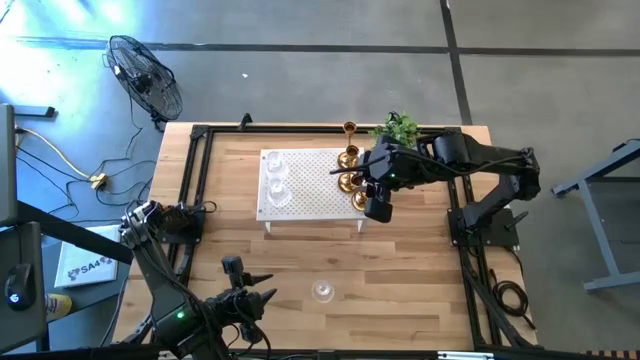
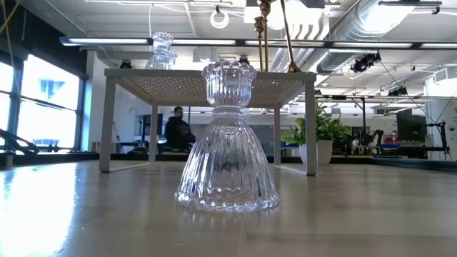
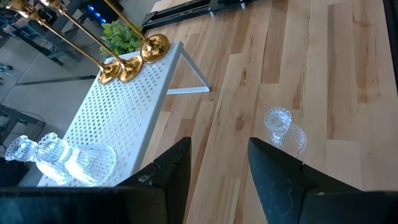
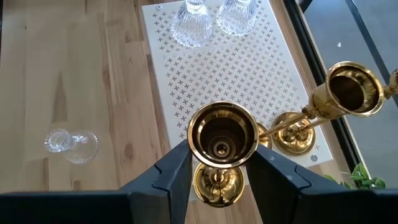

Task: Pick & Place candle stick holders
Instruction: Put the gold candle holder on the shelf aligned with the other gold candle holders

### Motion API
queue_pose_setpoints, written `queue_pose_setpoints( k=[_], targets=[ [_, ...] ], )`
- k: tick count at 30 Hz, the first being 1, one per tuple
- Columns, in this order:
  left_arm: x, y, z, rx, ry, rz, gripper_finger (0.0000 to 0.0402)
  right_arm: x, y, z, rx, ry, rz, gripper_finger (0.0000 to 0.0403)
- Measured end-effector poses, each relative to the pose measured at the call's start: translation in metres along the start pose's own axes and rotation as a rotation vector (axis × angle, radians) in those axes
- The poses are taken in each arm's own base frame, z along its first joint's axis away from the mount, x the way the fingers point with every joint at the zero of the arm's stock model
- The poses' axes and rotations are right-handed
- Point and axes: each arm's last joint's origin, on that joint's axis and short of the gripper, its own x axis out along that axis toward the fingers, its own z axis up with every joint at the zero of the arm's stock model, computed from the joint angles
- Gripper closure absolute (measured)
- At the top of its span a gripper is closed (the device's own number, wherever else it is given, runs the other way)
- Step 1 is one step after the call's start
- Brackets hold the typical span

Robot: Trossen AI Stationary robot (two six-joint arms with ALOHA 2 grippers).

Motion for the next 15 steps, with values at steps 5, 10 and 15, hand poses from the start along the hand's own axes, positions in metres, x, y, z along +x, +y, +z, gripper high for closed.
queue_pose_setpoints(
  k=[5, 10, 15],
  targets=[
    [0.0, 0.0, 0.0, 0.0, 0.0, 0.0, 0.0247, 0.0, 0.0, 0.0, 0.0, 0.0, 0.0, 0.0265],
    [0.0, 0.0, 0.0, 0.0, 0.0, 0.0, 0.0247, 0.0, 0.0, -0.0001, 0.0, 0.001, 0.0, 0.0265],
    [0.0001, 0.0002, 0.0004, 0.0, -0.011, 0.007, 0.0247, 0.0002, 0.0, -0.0002, 0.0, 0.002, 0.0, 0.0265]
  ],
)
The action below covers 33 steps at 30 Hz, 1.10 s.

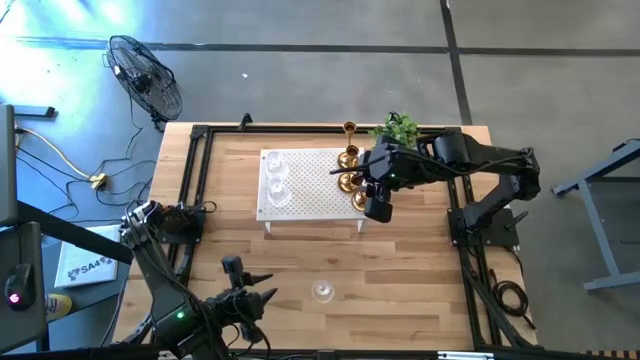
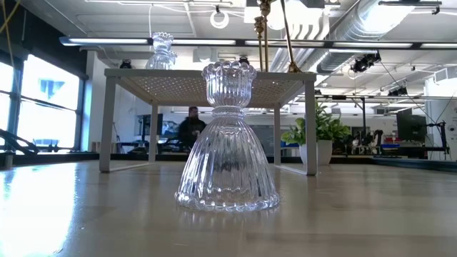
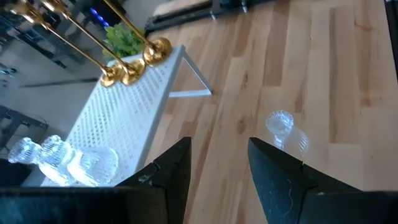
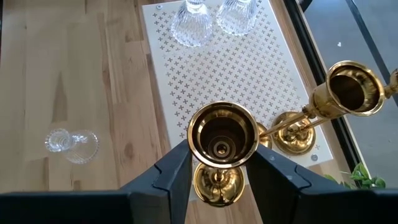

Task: Pick & Place candle stick holders
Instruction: Put the gold candle holder on the shelf aligned with the other gold candle holders

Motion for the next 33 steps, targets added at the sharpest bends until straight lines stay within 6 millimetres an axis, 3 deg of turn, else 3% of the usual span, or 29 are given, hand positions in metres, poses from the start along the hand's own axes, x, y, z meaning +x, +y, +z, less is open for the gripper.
queue_pose_setpoints(
  k=[6, 19, 23, 27, 33],
  targets=[
    [0.014, 0.008, 0.009, 0.051, -0.062, 0.094, 0.0247, 0.0, 0.0, 0.0, 0.0, 0.001, 0.0, 0.0265],
    [0.094, 0.063, 0.042, 0.083, 0.054, 0.336, 0.0247, 0.0, 0.0, 0.0, 0.0, 0.001, 0.001, 0.0265],
    [0.1, 0.081, 0.049, 0.051, 0.053, 0.365, 0.0247, 0.0, 0.0, 0.0, 0.0, 0.002, 0.0, 0.0265],
    [0.099, 0.087, 0.058, 0.044, 0.037, 0.319, 0.0247, 0.0, 0.0, -0.001, -0.002, 0.01, -0.002, 0.0265],
    [0.091, 0.087, 0.075, 0.159, 0.017, 0.089, 0.0247, 0.0, 0.0, -0.002, 0.005, 0.016, -0.003, 0.0265]
  ],
)
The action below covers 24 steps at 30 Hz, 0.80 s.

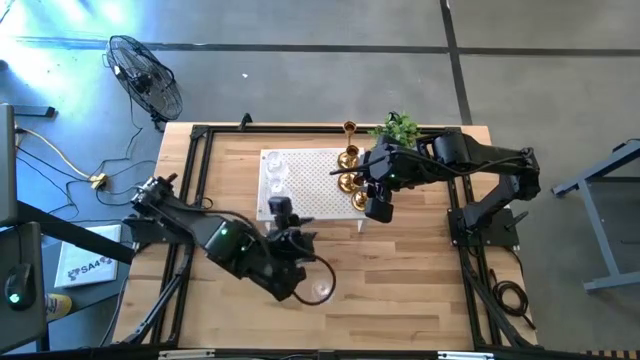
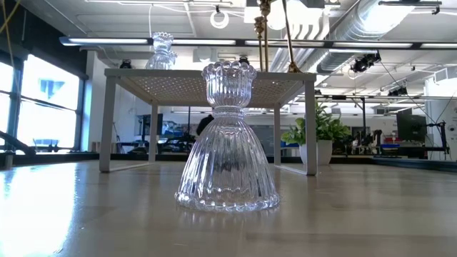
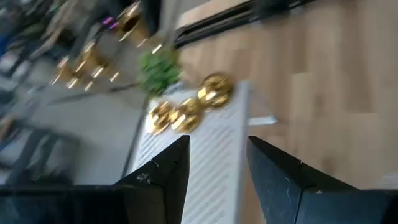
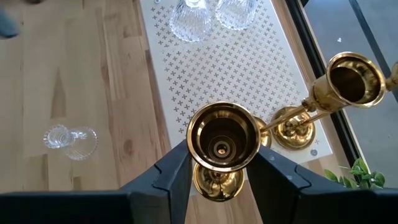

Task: Pick & Place candle stick holders
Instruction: Put the gold candle holder on the shelf aligned with the other gold candle holders

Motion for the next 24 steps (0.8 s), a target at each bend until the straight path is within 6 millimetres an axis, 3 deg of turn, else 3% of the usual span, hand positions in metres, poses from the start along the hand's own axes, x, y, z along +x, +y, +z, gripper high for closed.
queue_pose_setpoints(
  k=[3, 7, 13, 18, 24],
  targets=[
    [-0.006, 0.006, 0.005, 0.034, -0.04, -0.068, 0.0247, 0.0, 0.0, 0.0, 0.001, 0.001, 0.0, 0.0265],
    [-0.011, 0.027, 0.009, -0.016, -0.074, -0.074, 0.0247, 0.0, 0.0, 0.0, 0.001, 0.001, 0.0, 0.0265],
    [-0.005, 0.054, 0.018, -0.085, -0.142, -0.232, 0.0247, 0.0, 0.0, 0.0, 0.001, 0.001, 0.0, 0.0265],
    [0.018, 0.058, 0.018, -0.057, -0.256, -0.395, 0.0247, 0.0, 0.0, 0.0, 0.002, 0.001, 0.0, 0.0265],
    [0.063, 0.062, -0.009, -0.107, -0.243, -0.425, 0.0247, 0.0, 0.0, -0.001, -0.001, 0.011, -0.003, 0.0265]
  ],
)
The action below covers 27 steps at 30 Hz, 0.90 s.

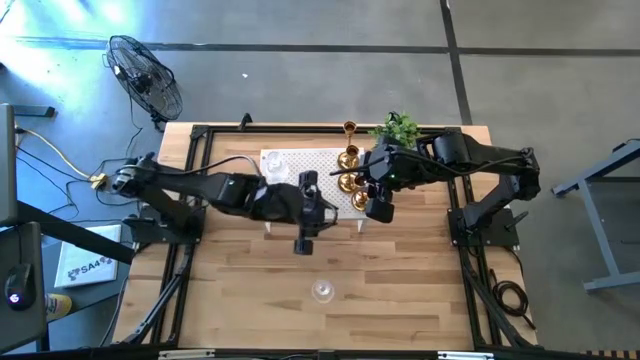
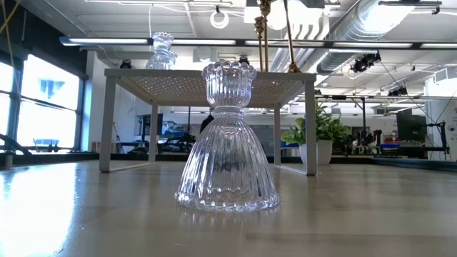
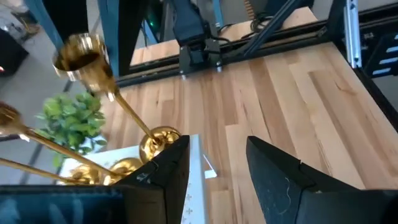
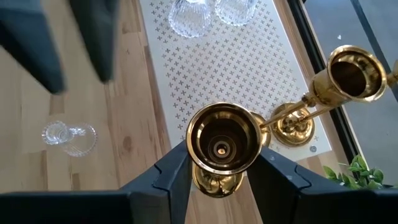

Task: Pick & Place candle stick holders
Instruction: Put the gold candle holder on the shelf aligned with the other gold candle holders

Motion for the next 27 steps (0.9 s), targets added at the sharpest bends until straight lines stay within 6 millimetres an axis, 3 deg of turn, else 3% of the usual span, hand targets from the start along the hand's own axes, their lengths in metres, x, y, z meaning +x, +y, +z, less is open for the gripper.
queue_pose_setpoints(
  k=[9, 14, 23, 27],
  targets=[
    [0.027, 0.029, -0.031, -0.061, -0.247, -0.077, 0.0247, 0.0, 0.0, 0.0, -0.001, 0.004, -0.001, 0.0265],
    [0.036, 0.041, -0.042, -0.076, -0.288, -0.149, 0.0247, 0.0, 0.0, 0.0, 0.007, 0.003, -0.001, 0.0265],
    [0.051, 0.035, -0.07, -0.004, -0.354, -0.27, 0.0247, 0.0, 0.0, 0.0, 0.015, 0.003, -0.001, 0.0265],
    [0.055, 0.035, -0.078, -0.004, -0.318, -0.209, 0.0247, 0.0, 0.0, 0.0, 0.024, 0.003, -0.001, 0.0265]
  ],
)
